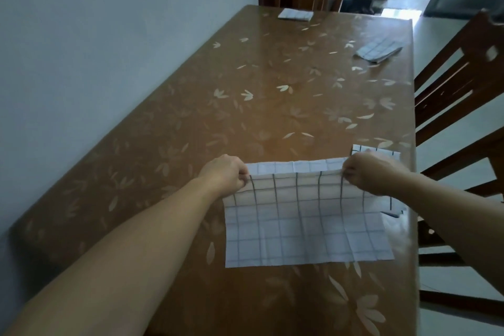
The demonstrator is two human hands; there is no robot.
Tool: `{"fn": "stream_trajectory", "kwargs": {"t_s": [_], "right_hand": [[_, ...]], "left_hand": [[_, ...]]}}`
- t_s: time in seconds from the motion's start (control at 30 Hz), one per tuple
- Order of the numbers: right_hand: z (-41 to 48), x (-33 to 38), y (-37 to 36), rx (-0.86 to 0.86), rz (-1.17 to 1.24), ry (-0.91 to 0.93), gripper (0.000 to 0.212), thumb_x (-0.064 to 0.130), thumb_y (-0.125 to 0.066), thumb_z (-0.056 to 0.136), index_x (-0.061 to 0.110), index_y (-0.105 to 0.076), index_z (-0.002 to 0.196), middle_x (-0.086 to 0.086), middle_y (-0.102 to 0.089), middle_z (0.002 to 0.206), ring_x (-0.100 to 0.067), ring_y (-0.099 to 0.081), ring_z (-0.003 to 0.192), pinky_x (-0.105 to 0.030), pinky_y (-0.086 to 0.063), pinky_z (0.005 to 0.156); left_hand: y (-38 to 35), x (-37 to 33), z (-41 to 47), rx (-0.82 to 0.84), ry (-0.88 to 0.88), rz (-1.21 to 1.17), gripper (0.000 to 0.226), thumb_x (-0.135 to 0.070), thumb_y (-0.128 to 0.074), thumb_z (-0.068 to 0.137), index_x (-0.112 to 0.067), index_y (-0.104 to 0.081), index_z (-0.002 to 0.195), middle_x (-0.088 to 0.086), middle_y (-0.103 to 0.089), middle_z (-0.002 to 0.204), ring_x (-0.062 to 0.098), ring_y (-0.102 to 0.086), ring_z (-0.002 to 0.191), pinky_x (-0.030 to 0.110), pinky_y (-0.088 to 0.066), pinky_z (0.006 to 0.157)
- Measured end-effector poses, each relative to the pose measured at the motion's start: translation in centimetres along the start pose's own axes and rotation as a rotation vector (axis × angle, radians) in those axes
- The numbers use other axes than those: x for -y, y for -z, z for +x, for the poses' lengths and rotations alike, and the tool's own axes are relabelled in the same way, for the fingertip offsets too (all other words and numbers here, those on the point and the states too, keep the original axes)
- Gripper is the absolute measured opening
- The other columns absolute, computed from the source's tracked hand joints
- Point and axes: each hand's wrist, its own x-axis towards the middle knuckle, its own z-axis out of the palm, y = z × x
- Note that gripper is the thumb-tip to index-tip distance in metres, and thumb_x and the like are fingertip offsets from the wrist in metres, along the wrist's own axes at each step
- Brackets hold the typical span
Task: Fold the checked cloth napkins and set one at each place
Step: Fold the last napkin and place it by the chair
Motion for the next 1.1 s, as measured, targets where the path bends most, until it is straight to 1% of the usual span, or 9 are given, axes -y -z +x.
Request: {"fn": "stream_trajectory", "kwargs": {"t_s": [0.1, 0.23, 0.33, 0.47, 0.67, 0.87, 0.97, 1.03, 1.1], "right_hand": [[1.9, 0.3, 3.5, -0.261, 0.095, -0.101, 0.019, 0.022, -0.056, 0.088, 0.024, -0.073, 0.081, -0.007, -0.067, 0.083, -0.03, -0.063, 0.076, -0.032, -0.052, 0.066], [2.3, 0.9, 9.4, -0.706, 0.113, -0.03, 0.017, 0.02, -0.055, 0.088, 0.017, -0.071, 0.084, -0.007, -0.066, 0.09, -0.031, -0.061, 0.087, -0.041, -0.042, 0.081], [1.2, 1.1, 11.6, -0.851, 0.066, 0.016, 0.013, 0.019, -0.058, 0.087, 0.015, -0.071, 0.086, -0.006, -0.066, 0.095, -0.03, -0.06, 0.093, -0.043, -0.036, 0.089], [-1.2, 0.8, 9.0, -0.766, -0.083, 0.055, 0.006, 0.015, -0.065, 0.078, 0.014, -0.071, 0.082, -0.006, -0.066, 0.091, -0.031, -0.061, 0.091, -0.044, -0.035, 0.089], [-5.0, 0.3, -2.0, -0.452, -0.227, 0.111, 0.008, 0.024, -0.059, 0.086, 0.021, -0.066, 0.088, 0.003, -0.062, 0.091, -0.021, -0.059, 0.086, -0.035, -0.044, 0.08], [-8.9, 1.4, -11.4, -0.227, -0.186, 0.152, 0.003, 0.022, -0.06, 0.082, 0.021, -0.061, 0.084, 0.002, -0.059, 0.085, -0.02, -0.059, 0.078, -0.034, -0.048, 0.074], [-10.1, 1.5, -13.7, -0.2, -0.18, 0.175, 0.015, 0.023, -0.072, 0.069, 0.022, -0.058, 0.074, 0.003, -0.057, 0.073, -0.019, -0.059, 0.066, -0.033, -0.046, 0.064], [-10.9, 1.6, -14.2, -0.18, -0.173, 0.192, 0.013, 0.031, -0.068, 0.077, 0.023, -0.058, 0.08, 0.004, -0.059, 0.079, -0.018, -0.061, 0.073, -0.031, -0.043, 0.07], [-11.4, 1.6, -14.3, -0.144, -0.149, 0.219, 0.019, 0.041, -0.056, 0.086, 0.023, -0.057, 0.088, 0.004, -0.06, 0.087, -0.02, -0.062, 0.084, -0.032, -0.043, 0.078]], "left_hand": [[4.0, -0.9, 1.7, -0.155, 0.018, -0.028, 0.015, -0.026, -0.061, 0.088, -0.029, -0.074, 0.095, -0.002, -0.071, 0.109, 0.023, -0.064, 0.1, 0.032, -0.052, 0.08], [9.8, -1.8, 2.7, -0.503, 0.048, -0.102, 0.019, -0.022, -0.059, 0.085, -0.026, -0.074, 0.096, 0.001, -0.069, 0.109, 0.026, -0.061, 0.104, 0.034, -0.049, 0.083], [11.8, -2.5, 2.2, -0.614, 0.052, -0.132, 0.019, -0.018, -0.058, 0.082, -0.025, -0.073, 0.093, 0.003, -0.067, 0.107, 0.027, -0.06, 0.104, 0.036, -0.046, 0.088], [9.9, -3.3, -0.1, -0.608, -0.016, 0.026, 0.021, -0.021, -0.06, 0.083, -0.027, -0.071, 0.1, -0.002, -0.066, 0.105, 0.024, -0.059, 0.104, 0.034, -0.037, 0.087], [0.9, -2.4, -4.3, -0.358, -0.054, 0.288, 0.021, -0.024, -0.053, 0.087, -0.028, -0.065, 0.104, -0.008, -0.063, 0.108, 0.017, -0.053, 0.105, 0.03, -0.028, 0.084], [-8.3, -0.6, -8.5, -0.154, -0.045, 0.304, 0.024, -0.024, -0.049, 0.091, -0.027, -0.066, 0.108, -0.008, -0.065, 0.11, 0.016, -0.054, 0.109, 0.031, -0.032, 0.092], [-10.8, 0.2, -10.1, -0.141, -0.039, 0.256, 0.024, -0.023, -0.051, 0.092, -0.027, -0.068, 0.109, -0.008, -0.066, 0.111, 0.016, -0.053, 0.112, 0.033, -0.032, 0.098], [-11.6, 0.6, -10.8, -0.127, -0.04, 0.264, 0.025, -0.025, -0.051, 0.093, -0.028, -0.067, 0.111, -0.009, -0.065, 0.114, 0.014, -0.052, 0.113, 0.031, -0.033, 0.095], [-12.0, 0.6, -11.3, -0.085, -0.047, 0.292, 0.027, -0.039, -0.049, 0.092, -0.03, -0.065, 0.113, -0.012, -0.061, 0.119, 0.012, -0.05, 0.115, 0.03, -0.033, 0.094]]}}
